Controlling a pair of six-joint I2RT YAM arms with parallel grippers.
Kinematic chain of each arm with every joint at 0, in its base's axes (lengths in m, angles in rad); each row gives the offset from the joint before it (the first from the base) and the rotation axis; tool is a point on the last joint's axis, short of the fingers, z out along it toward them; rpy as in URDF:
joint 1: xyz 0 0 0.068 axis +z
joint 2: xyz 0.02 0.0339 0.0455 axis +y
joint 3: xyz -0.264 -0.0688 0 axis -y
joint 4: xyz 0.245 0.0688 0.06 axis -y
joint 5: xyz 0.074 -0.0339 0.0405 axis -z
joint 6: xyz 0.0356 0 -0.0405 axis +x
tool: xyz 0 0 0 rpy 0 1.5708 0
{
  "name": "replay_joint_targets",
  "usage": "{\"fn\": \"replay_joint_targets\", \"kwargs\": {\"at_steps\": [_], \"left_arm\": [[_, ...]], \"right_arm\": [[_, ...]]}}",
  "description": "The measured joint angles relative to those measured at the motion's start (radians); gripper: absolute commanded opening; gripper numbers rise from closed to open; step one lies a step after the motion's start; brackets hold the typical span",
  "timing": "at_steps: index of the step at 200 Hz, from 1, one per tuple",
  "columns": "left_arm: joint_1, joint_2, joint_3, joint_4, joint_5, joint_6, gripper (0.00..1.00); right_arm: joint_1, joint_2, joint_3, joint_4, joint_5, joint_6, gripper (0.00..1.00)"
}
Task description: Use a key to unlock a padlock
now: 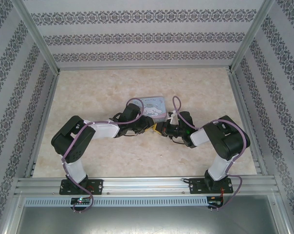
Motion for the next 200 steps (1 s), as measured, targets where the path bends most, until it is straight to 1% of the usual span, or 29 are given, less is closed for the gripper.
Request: {"fn": "replay_joint_targets", "kwargs": {"at_steps": [11, 26, 42, 102, 170, 200], "left_arm": [[0.0, 0.003, 0.0, 0.005, -0.002, 0.0, 0.35], [0.0, 0.009, 0.0, 0.02, -0.003, 0.001, 0.4], [0.0, 0.016, 0.0, 0.038, -0.007, 0.006, 0.39], [0.0, 0.031, -0.004, 0.078, -0.023, 0.014, 0.2], [0.0, 0.031, -0.013, 0.089, -0.029, 0.013, 0.07], [0.0, 0.031, -0.013, 0.09, -0.029, 0.006, 0.01]], "right_arm": [[0.0, 0.0, 0.0, 0.002, 0.0, 0.0, 0.0], [0.0, 0.0, 0.0, 0.004, 0.0, 0.0, 0.0], [-0.001, 0.0, -0.001, 0.004, 0.0, 0.0, 0.0], [-0.02, 0.0, -0.005, 0.005, 0.0, 0.0, 0.0], [-0.046, -0.003, -0.028, 0.011, -0.004, 0.0, 0.0], [-0.047, -0.049, -0.054, 0.011, -0.003, 0.004, 0.0]]}}
